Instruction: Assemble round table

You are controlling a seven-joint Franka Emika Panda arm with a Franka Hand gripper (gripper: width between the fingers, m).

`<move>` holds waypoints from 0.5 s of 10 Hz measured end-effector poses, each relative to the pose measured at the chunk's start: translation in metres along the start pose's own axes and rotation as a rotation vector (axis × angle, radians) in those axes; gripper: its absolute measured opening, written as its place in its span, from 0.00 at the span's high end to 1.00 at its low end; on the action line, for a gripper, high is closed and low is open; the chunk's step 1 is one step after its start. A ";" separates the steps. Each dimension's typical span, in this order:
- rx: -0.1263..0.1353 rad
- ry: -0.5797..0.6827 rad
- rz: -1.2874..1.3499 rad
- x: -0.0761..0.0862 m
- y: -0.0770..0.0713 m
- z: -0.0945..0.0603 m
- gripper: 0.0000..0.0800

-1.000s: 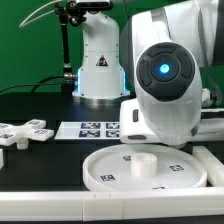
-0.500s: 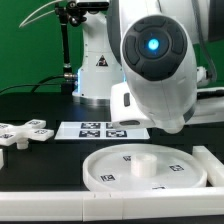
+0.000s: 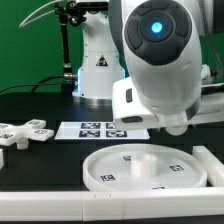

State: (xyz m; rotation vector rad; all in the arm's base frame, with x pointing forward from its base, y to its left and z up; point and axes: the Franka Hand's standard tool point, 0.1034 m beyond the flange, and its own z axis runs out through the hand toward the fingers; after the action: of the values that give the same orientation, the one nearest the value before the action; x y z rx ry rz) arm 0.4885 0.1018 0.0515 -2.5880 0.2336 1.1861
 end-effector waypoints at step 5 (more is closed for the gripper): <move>0.018 0.236 0.032 -0.022 -0.001 -0.071 0.49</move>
Offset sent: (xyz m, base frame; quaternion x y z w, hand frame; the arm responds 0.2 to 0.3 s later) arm 0.0182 -0.0267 0.0552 -0.0323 0.1432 0.0068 0.9891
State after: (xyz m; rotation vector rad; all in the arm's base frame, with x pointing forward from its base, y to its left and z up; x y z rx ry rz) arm 0.5255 0.0807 0.1130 -2.7153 0.3341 0.8826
